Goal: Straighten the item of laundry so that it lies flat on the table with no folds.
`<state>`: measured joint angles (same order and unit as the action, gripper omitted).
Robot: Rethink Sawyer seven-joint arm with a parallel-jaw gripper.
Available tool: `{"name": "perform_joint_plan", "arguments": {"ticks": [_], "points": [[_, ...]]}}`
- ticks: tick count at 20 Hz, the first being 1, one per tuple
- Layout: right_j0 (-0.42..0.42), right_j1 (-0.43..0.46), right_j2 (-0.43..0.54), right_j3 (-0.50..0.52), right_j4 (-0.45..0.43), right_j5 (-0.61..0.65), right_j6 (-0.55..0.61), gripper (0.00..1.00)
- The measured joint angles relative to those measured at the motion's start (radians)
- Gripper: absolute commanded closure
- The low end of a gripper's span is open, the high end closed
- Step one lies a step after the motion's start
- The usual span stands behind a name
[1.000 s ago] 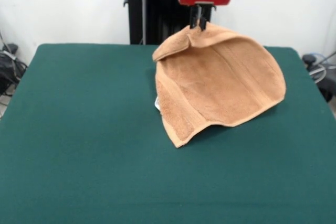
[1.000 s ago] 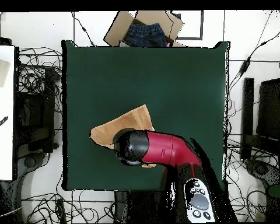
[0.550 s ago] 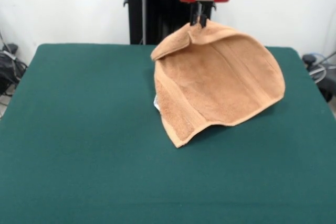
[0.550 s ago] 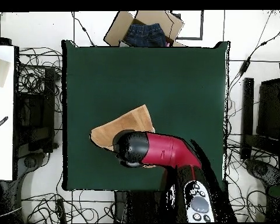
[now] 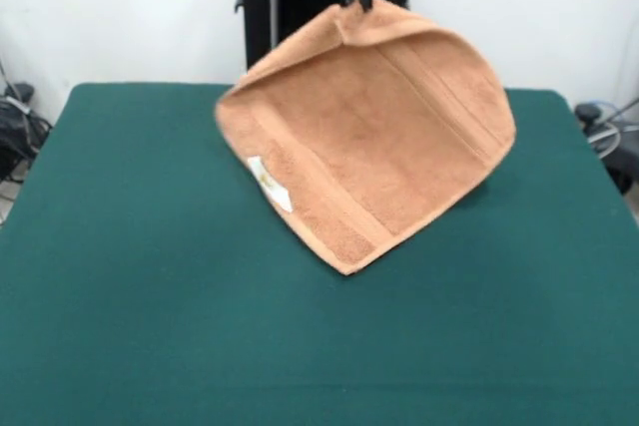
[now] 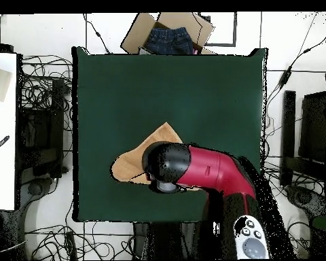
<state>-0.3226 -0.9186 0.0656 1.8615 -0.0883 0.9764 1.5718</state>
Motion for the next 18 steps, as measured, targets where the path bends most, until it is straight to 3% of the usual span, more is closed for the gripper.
{"name": "perform_joint_plan", "arguments": {"ticks": [7, 18], "points": [[-0.036, -0.01, 0.008, -0.084, 0.0, 0.094, 0.0, 1.0], [-0.056, -0.006, 0.035, -0.176, 0.0, 0.105, 0.0, 1.0]]}}
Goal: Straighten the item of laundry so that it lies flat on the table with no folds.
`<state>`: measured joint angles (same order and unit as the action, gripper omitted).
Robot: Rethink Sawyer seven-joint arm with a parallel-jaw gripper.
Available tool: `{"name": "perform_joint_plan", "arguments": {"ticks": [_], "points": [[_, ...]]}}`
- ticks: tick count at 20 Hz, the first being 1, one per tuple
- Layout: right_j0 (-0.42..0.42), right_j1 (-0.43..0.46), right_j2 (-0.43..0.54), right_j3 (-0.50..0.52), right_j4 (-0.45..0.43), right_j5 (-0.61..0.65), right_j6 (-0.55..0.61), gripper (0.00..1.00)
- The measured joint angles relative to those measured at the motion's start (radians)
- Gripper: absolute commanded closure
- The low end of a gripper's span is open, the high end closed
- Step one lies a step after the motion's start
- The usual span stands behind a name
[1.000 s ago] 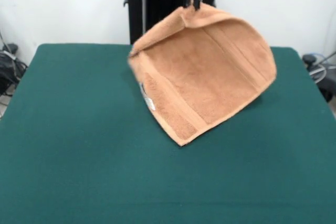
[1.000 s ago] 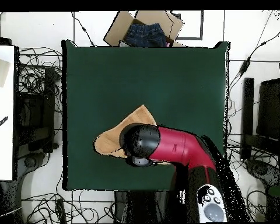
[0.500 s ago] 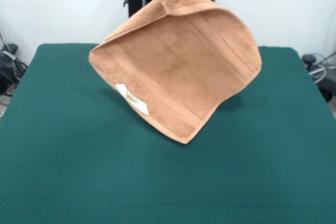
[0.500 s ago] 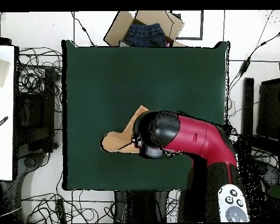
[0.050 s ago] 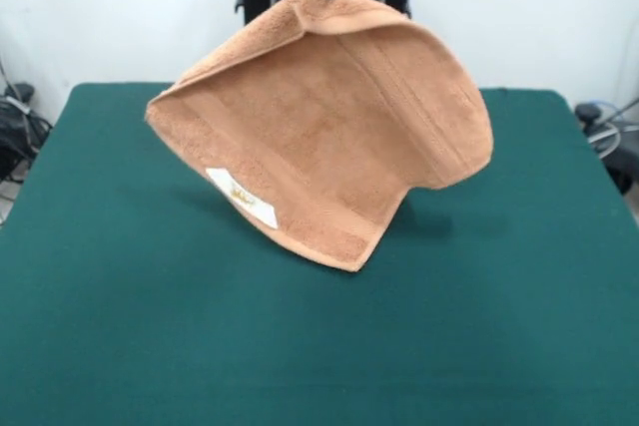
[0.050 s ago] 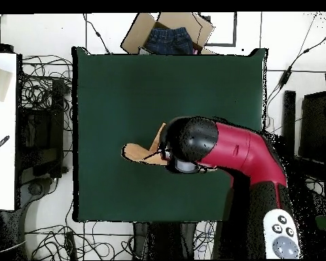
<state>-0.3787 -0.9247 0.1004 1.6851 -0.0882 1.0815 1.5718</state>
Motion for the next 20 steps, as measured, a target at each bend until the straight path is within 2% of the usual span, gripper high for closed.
{"name": "perform_joint_plan", "arguments": {"ticks": [15, 20], "points": [[-0.017, 0.0, 0.026, -0.014, 0.007, 0.003, 0.0, 1.0], [-0.018, 0.0, 0.029, -0.045, 0.006, 0.083, 0.0, 1.0]]}}
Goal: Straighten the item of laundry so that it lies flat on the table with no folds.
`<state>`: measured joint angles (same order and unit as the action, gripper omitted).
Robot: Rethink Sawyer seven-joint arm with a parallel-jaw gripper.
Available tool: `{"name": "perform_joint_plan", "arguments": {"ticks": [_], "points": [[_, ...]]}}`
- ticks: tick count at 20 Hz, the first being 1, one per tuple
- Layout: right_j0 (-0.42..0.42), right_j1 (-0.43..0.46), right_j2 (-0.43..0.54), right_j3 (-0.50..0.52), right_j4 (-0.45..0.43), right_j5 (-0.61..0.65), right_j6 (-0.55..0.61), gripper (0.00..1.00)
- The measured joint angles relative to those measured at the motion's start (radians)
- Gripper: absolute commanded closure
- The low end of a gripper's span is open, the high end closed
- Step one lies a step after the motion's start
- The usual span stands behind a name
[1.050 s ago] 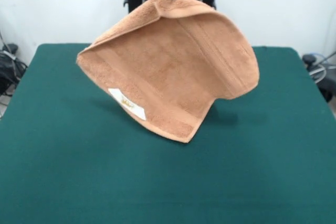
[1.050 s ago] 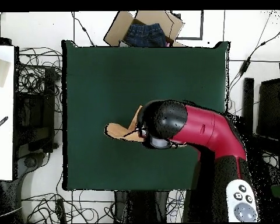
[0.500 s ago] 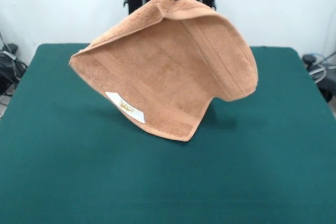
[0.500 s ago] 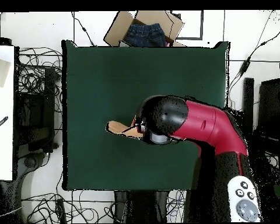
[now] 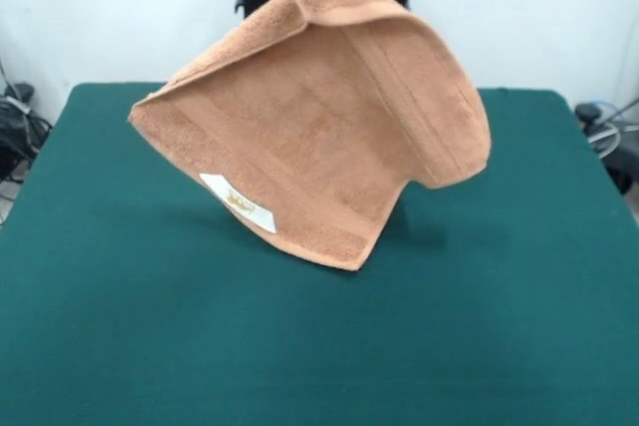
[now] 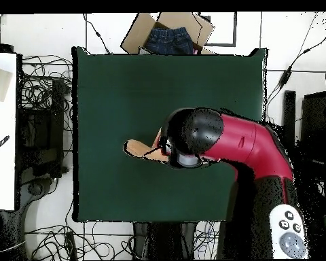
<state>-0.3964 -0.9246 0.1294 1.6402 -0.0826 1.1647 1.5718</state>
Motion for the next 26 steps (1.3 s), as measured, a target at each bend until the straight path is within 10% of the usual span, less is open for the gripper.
{"name": "perform_joint_plan", "arguments": {"ticks": [9, 26], "points": [[0.0, 0.001, 0.029, -0.142, -0.004, 0.256, 0.0, 1.0], [0.0, 0.045, 0.063, -0.342, -0.013, 0.296, 0.0, 1.0]]}}
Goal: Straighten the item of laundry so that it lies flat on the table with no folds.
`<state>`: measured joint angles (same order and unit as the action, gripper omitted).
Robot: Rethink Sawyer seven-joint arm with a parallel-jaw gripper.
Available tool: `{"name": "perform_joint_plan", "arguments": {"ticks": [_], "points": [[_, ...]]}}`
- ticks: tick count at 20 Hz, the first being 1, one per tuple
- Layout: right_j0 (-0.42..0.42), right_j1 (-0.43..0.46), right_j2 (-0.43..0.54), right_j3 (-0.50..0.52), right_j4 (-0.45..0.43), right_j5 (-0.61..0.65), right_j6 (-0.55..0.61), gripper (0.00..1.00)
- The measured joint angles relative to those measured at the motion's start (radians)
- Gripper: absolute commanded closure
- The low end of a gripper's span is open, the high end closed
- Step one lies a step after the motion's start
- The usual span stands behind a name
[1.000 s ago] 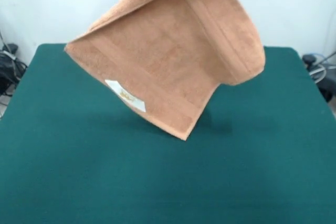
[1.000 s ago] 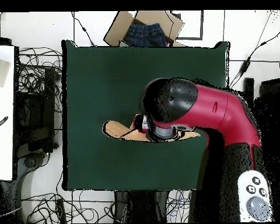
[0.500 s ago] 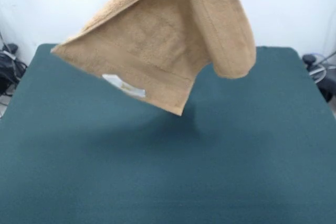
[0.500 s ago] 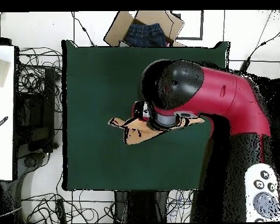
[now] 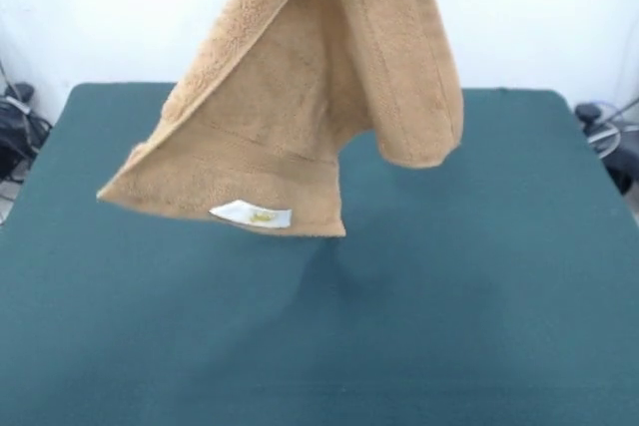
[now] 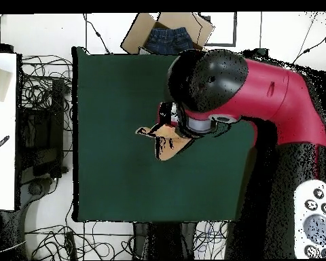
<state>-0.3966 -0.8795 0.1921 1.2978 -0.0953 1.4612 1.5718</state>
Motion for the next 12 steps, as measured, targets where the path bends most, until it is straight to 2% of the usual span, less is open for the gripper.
{"name": "perform_joint_plan", "arguments": {"ticks": [12], "points": [[0.004, 0.161, 0.04, -0.19, -0.005, 0.058, 0.0, 1.0]]}}
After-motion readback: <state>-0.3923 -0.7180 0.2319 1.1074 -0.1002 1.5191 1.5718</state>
